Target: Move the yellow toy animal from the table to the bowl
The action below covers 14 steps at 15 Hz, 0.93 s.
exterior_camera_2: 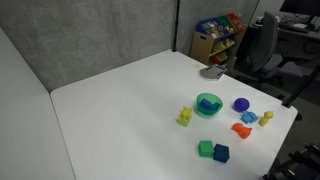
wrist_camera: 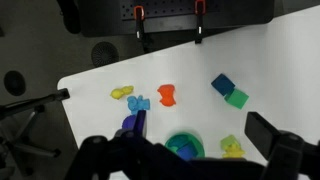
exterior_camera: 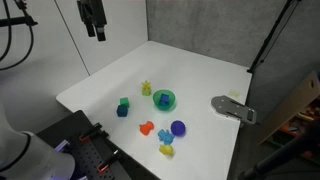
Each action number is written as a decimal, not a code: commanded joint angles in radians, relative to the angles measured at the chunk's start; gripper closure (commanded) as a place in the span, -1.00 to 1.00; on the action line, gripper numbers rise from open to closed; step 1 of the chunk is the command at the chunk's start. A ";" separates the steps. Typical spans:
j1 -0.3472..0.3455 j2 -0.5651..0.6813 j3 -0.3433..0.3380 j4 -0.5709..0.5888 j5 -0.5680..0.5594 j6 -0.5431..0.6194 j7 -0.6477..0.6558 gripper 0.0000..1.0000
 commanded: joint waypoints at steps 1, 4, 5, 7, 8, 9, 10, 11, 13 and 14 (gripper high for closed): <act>0.014 0.002 -0.010 0.004 -0.005 -0.003 0.006 -1.00; 0.014 0.002 -0.010 0.004 -0.005 -0.003 0.006 -1.00; 0.014 0.002 -0.010 0.004 -0.005 -0.003 0.006 -1.00; 0.009 0.015 -0.008 0.006 -0.008 0.023 0.023 -1.00; 0.009 0.021 -0.010 0.008 -0.004 0.037 0.023 -1.00; 0.006 0.033 -0.008 0.010 -0.008 0.058 0.030 -1.00; 0.002 0.045 -0.008 0.011 -0.009 0.083 0.039 -1.00; -0.001 0.060 -0.011 0.015 -0.003 0.106 0.050 -1.00; -0.008 0.095 -0.015 0.016 -0.007 0.166 0.072 -1.00; -0.010 0.114 -0.020 0.015 -0.003 0.198 0.082 -1.00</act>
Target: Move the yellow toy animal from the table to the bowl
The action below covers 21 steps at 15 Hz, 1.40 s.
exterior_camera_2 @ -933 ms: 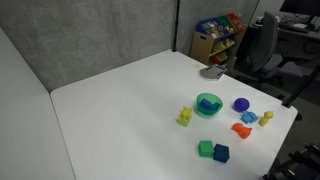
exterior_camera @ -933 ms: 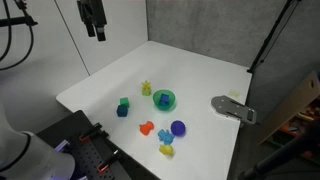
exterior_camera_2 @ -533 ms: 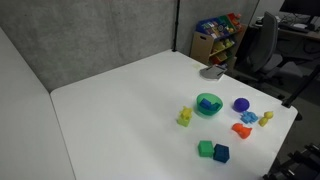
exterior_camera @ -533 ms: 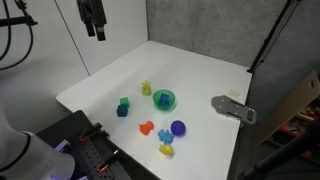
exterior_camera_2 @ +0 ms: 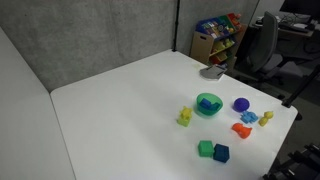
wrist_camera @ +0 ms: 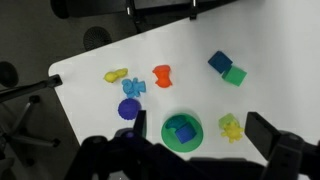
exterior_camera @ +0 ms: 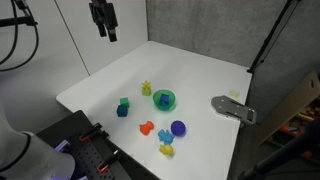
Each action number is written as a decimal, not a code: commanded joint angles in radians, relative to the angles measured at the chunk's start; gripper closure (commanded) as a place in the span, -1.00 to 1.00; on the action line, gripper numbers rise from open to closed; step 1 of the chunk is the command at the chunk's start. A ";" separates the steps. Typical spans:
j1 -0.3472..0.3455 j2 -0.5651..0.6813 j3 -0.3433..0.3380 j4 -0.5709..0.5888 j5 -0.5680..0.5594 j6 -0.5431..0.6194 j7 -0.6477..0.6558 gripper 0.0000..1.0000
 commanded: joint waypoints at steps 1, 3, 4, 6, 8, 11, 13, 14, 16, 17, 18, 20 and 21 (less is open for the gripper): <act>-0.009 0.070 -0.018 0.012 -0.002 0.095 0.046 -1.00; -0.014 0.106 -0.031 0.005 0.000 0.165 0.052 -1.00; -0.016 0.123 -0.038 0.001 -0.001 0.194 0.053 -1.00; -0.024 0.152 -0.052 -0.014 -0.015 0.253 0.049 -1.00; -0.036 0.173 -0.065 -0.042 -0.035 0.312 0.050 -1.00; -0.059 0.189 -0.096 -0.114 -0.052 0.378 0.056 -1.00; -0.084 0.197 -0.118 -0.171 -0.074 0.419 0.069 -1.00; -0.098 0.200 -0.130 -0.202 -0.083 0.444 0.080 -1.00; -0.126 0.206 -0.156 -0.264 -0.087 0.494 0.101 -1.00; -0.142 0.213 -0.170 -0.293 -0.091 0.526 0.108 -1.00; -0.155 0.224 -0.184 -0.313 -0.086 0.551 0.111 -1.00; -0.181 0.260 -0.214 -0.337 -0.070 0.598 0.108 -1.00; -0.189 0.280 -0.227 -0.340 -0.060 0.608 0.104 -1.00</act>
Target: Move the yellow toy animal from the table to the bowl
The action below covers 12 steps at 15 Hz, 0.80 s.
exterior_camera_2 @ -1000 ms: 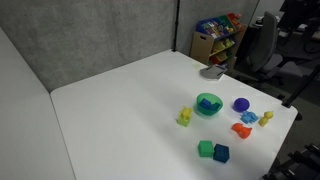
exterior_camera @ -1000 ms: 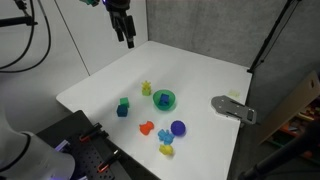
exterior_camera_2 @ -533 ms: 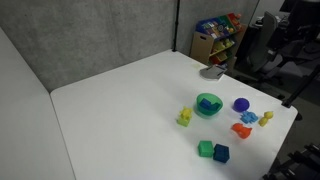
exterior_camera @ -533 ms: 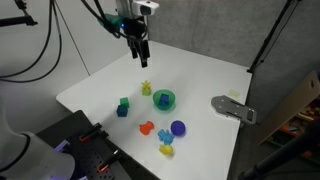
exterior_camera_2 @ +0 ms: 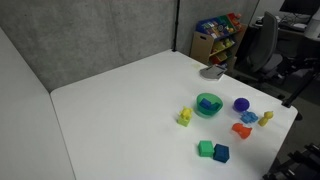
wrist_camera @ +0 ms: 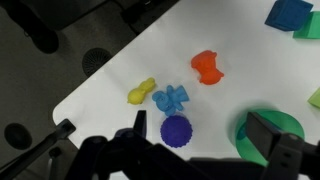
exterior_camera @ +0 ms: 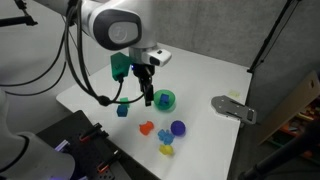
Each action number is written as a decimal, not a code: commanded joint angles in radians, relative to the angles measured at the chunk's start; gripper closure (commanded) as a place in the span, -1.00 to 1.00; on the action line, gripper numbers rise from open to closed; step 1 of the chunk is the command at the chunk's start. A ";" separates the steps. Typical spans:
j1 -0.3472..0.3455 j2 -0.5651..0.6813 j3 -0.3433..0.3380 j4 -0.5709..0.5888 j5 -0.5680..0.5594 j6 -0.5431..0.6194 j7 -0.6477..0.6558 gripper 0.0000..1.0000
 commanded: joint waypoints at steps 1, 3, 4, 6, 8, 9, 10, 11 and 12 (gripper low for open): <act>-0.031 0.058 -0.040 -0.017 0.010 0.057 0.026 -1.00; -0.023 0.046 -0.041 -0.019 0.000 0.035 0.006 -1.00; -0.027 0.060 -0.048 -0.018 0.000 0.036 0.009 -1.00; -0.028 0.074 -0.051 -0.016 0.000 0.037 0.013 -1.00; -0.030 0.074 -0.047 -0.005 -0.013 0.044 0.031 -1.00; -0.033 0.084 -0.049 0.007 -0.014 0.053 0.042 -1.00; -0.038 0.104 -0.053 0.022 -0.022 0.069 0.038 -1.00; -0.041 0.121 -0.057 0.031 -0.025 0.088 0.035 -1.00; -0.044 0.147 -0.067 0.041 -0.013 0.104 0.022 -1.00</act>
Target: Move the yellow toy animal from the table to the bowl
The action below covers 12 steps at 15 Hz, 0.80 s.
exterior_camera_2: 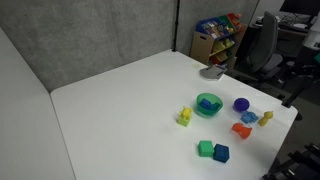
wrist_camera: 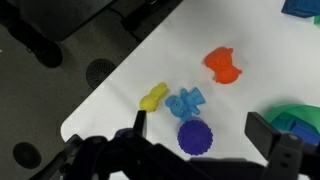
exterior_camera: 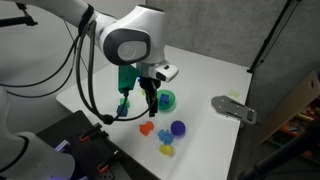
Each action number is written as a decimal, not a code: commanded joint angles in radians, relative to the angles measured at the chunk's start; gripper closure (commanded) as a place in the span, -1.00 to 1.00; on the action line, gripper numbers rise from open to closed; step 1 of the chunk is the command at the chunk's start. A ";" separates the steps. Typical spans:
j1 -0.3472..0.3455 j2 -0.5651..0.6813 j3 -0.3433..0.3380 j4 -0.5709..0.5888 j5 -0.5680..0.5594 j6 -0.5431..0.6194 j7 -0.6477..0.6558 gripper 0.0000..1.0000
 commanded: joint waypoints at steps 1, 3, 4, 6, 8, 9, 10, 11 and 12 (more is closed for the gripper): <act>-0.013 0.090 -0.028 0.055 -0.005 0.054 -0.001 -1.00; -0.018 0.148 -0.050 0.068 0.003 0.089 -0.009 -1.00; -0.020 0.179 -0.060 0.070 0.003 0.113 -0.015 -1.00; -0.019 0.237 -0.084 0.067 0.012 0.162 -0.046 -1.00; -0.016 0.294 -0.102 0.060 0.010 0.221 -0.074 -1.00; -0.015 0.321 -0.110 0.056 0.009 0.258 -0.085 -1.00; -0.013 0.351 -0.118 0.052 0.005 0.300 -0.084 -1.00; -0.011 0.383 -0.125 0.052 0.005 0.337 -0.084 -1.00; -0.005 0.416 -0.136 0.053 -0.008 0.382 -0.066 -1.00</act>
